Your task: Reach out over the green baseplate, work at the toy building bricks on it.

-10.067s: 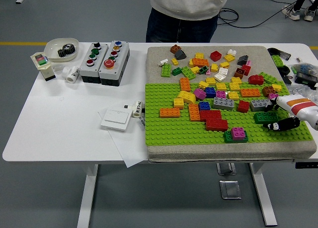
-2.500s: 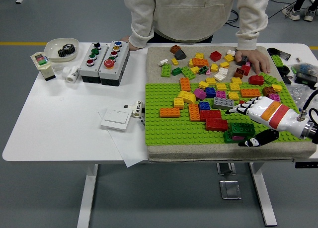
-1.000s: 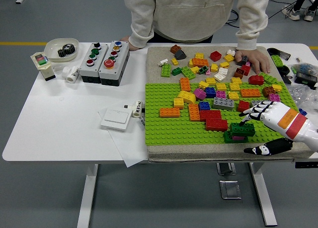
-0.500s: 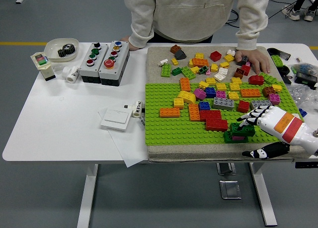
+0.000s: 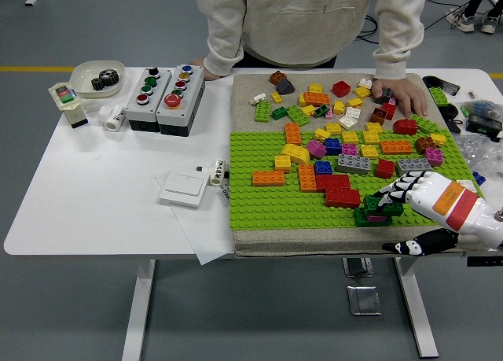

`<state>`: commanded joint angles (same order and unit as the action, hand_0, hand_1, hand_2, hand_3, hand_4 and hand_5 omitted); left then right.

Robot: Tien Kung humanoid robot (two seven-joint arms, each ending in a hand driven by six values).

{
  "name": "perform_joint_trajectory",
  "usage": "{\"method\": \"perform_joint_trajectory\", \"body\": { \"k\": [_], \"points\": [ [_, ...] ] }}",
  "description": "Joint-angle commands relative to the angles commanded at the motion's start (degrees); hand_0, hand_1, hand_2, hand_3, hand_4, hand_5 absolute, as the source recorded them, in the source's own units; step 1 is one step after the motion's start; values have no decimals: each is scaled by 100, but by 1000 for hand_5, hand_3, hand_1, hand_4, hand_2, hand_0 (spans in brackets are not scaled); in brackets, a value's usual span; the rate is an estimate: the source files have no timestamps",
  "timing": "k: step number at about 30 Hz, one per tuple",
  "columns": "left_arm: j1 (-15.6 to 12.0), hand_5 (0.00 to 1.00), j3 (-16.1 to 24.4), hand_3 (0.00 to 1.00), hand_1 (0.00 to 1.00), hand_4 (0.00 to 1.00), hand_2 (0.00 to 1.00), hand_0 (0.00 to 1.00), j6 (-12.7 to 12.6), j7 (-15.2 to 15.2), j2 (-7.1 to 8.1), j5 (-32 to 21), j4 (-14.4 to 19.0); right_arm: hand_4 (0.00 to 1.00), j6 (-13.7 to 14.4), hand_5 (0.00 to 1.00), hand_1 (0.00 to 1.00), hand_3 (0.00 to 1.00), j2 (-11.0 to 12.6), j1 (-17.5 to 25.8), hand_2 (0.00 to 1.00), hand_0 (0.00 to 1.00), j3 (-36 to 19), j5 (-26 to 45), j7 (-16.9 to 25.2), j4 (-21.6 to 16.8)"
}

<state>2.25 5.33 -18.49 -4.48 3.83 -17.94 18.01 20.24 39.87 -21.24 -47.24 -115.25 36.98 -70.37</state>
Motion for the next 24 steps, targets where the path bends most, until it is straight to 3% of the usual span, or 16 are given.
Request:
{"method": "perform_joint_trajectory", "body": {
  "k": [24],
  "points": [
    [7,617,-7,566,736,612,730,633,3,0,2,-5,-1,888,-2,619,654,602,-25,-46,710,634,140,-43,0,68]
  ]
}}
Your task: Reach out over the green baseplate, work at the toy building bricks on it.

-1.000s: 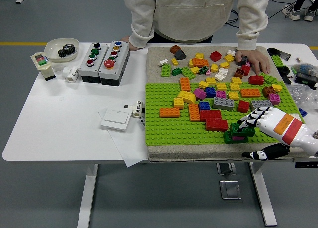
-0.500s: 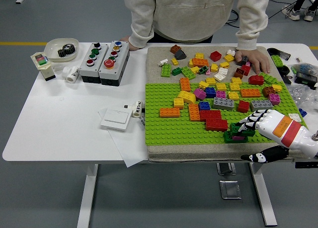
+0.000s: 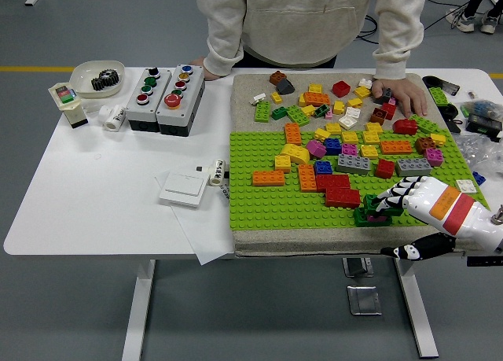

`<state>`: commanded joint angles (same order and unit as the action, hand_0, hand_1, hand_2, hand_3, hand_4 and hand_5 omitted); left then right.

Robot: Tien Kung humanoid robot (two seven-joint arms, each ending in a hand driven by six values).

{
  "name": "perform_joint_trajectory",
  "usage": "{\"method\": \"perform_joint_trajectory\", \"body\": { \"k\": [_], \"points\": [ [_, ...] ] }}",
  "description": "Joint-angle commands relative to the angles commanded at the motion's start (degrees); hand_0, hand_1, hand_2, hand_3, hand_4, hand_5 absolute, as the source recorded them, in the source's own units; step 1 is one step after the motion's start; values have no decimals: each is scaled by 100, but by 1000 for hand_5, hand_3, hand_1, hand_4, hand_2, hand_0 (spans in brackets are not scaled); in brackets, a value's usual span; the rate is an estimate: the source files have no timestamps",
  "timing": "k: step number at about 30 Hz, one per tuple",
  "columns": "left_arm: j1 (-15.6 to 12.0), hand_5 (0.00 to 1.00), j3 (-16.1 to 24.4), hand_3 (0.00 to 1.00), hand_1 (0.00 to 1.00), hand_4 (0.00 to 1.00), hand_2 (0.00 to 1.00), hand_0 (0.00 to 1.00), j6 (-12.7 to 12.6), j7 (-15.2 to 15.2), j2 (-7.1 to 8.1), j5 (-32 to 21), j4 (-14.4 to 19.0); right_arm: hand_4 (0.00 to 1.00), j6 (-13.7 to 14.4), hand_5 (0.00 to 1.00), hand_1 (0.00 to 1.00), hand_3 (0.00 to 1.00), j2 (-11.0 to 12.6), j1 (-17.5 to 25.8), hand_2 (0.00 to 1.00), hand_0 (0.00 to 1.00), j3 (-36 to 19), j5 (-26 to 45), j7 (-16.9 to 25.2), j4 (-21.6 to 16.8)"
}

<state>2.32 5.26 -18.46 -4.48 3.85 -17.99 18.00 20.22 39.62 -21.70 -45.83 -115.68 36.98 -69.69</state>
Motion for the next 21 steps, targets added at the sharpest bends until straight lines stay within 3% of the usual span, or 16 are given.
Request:
{"method": "perform_joint_trajectory", "body": {
  "k": [21],
  "points": [
    [3,616,-8,565,737,611,729,634,1,-1,3,-6,0,888,0,612,652,601,-13,-41,709,631,68,-21,0,68]
  ]
}}
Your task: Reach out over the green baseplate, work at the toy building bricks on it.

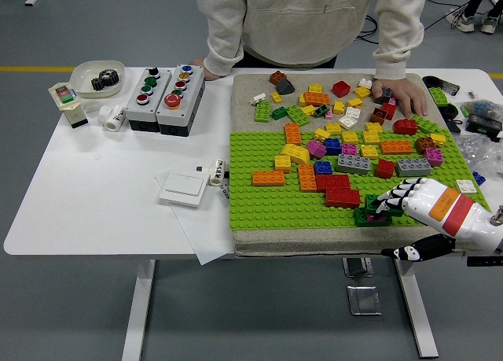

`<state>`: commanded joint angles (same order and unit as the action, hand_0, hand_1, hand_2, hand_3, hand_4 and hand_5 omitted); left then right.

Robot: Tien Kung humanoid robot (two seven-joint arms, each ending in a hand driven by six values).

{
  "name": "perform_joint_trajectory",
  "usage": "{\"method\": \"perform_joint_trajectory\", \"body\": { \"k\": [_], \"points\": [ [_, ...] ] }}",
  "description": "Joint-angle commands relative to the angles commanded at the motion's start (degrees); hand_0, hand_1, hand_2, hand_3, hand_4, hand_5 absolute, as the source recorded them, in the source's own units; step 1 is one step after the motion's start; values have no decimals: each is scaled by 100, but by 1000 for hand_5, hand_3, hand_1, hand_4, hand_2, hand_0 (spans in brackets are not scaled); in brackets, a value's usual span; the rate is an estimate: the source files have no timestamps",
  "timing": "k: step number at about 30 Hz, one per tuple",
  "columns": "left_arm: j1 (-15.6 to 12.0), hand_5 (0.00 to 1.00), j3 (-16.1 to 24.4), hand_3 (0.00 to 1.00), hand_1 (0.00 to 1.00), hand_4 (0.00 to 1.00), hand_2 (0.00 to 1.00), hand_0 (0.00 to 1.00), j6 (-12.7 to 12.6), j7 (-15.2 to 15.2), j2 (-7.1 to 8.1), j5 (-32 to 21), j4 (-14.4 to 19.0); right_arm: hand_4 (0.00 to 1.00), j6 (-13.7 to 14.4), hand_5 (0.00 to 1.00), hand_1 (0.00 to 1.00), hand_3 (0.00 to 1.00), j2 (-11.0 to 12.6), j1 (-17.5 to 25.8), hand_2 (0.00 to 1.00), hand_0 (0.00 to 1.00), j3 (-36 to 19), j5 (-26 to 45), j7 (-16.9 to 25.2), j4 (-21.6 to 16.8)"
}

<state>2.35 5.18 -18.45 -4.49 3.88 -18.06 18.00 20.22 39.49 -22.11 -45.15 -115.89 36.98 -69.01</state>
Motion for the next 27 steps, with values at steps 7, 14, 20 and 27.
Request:
{"method": "perform_joint_trajectory", "body": {
  "k": [7,14,20,27],
  "points": [
    [3,616,-5,565,736,611,728,634,2,-1,2,-2,0,889,-4,612,652,601,-12,-9,709,629,22,2,0,15],
    [3,616,-4,566,736,612,725,634,1,2,1,3,1,888,-10,611,652,600,-3,-38,709,631,42,19,0,60],
    [4,616,-2,566,737,611,724,635,0,3,2,7,1,888,-12,610,652,600,19,-45,708,629,40,34,0,81],
    [5,616,0,566,735,611,724,635,0,4,2,10,0,888,-25,610,651,599,36,-49,708,628,63,50,0,101]
  ]
}}
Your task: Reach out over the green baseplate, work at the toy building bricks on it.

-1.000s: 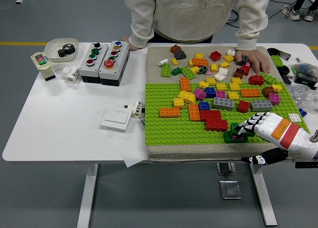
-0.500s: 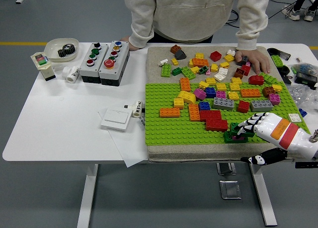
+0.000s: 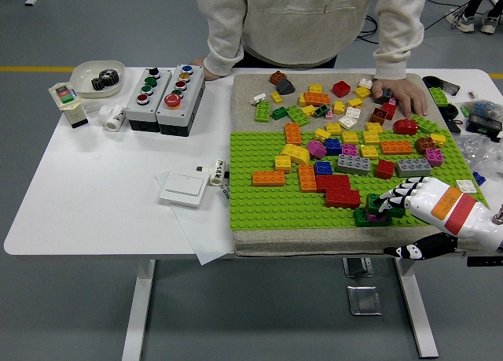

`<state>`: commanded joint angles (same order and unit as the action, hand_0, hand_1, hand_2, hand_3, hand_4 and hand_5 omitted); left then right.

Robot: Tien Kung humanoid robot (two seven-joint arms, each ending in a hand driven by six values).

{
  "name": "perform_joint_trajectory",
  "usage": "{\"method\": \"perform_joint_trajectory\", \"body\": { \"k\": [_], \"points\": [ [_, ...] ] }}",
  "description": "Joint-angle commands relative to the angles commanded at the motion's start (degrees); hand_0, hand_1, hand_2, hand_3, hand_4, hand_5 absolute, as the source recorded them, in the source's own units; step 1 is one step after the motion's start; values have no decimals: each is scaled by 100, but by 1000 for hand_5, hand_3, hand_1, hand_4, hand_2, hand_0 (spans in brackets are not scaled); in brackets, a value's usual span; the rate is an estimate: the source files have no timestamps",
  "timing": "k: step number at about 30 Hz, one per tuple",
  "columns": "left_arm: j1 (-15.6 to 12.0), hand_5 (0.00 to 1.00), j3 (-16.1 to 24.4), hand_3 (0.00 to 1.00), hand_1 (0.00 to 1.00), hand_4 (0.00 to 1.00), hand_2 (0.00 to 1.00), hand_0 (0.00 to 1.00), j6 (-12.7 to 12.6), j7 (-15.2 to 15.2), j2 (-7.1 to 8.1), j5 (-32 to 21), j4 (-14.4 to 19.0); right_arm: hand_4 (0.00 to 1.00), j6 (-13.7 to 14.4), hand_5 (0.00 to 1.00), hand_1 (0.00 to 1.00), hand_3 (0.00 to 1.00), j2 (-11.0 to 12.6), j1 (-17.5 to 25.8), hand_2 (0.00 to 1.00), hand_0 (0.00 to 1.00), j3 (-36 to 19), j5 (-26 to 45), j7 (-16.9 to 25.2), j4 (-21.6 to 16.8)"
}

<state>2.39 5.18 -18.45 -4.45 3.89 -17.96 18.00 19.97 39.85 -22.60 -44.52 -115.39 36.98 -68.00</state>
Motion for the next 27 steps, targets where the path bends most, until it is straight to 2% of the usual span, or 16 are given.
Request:
{"method": "perform_joint_trajectory", "body": {
  "k": [27],
  "points": [
    [7,613,7,564,734,610,721,634,-2,6,0,13,0,892,-16,618,646,598,65,13,704,621,53,29,0,15]
  ]
}}
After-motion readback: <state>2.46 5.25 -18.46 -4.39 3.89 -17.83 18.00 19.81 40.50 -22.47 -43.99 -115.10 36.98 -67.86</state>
